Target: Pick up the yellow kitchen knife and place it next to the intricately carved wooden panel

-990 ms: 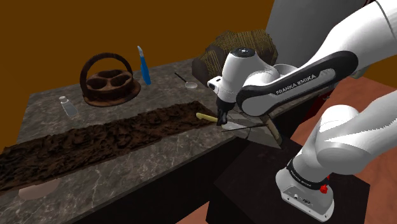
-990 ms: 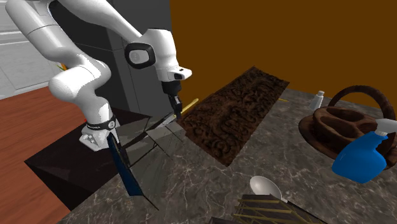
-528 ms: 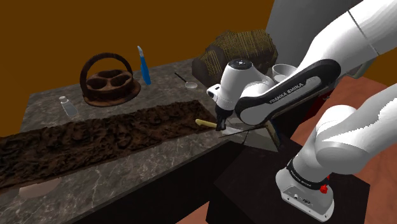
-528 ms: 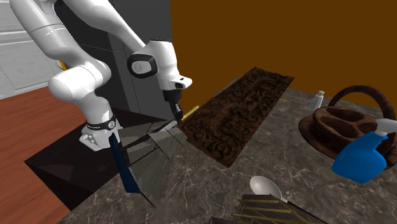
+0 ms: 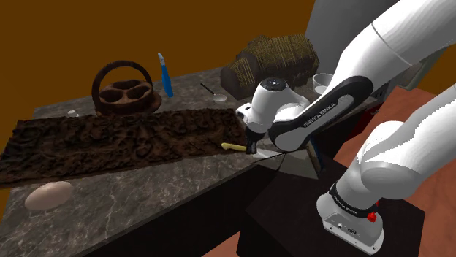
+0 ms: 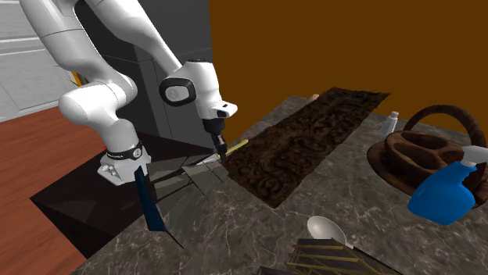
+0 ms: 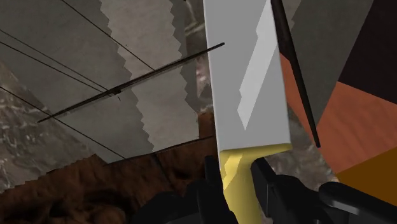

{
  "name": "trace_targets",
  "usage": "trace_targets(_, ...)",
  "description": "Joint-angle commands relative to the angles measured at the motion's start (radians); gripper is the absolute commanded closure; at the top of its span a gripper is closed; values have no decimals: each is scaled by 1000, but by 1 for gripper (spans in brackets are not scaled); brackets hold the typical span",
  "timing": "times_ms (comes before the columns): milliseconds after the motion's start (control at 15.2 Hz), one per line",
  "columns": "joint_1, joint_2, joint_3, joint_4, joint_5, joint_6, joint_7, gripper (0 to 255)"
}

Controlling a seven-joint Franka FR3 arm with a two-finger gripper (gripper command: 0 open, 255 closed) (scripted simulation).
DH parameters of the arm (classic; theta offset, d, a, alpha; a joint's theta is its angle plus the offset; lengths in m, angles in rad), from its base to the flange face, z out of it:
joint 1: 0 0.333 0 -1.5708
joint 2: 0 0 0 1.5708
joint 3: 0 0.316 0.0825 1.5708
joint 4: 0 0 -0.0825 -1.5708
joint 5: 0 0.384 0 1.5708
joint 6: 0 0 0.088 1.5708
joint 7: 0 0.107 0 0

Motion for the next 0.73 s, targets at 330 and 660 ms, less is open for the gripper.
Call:
trace_targets(330,-1,10,-2,-10,-1,-2,-4,255)
trace_targets(660,-1,10,-2,-10,-1,-3,-5,0)
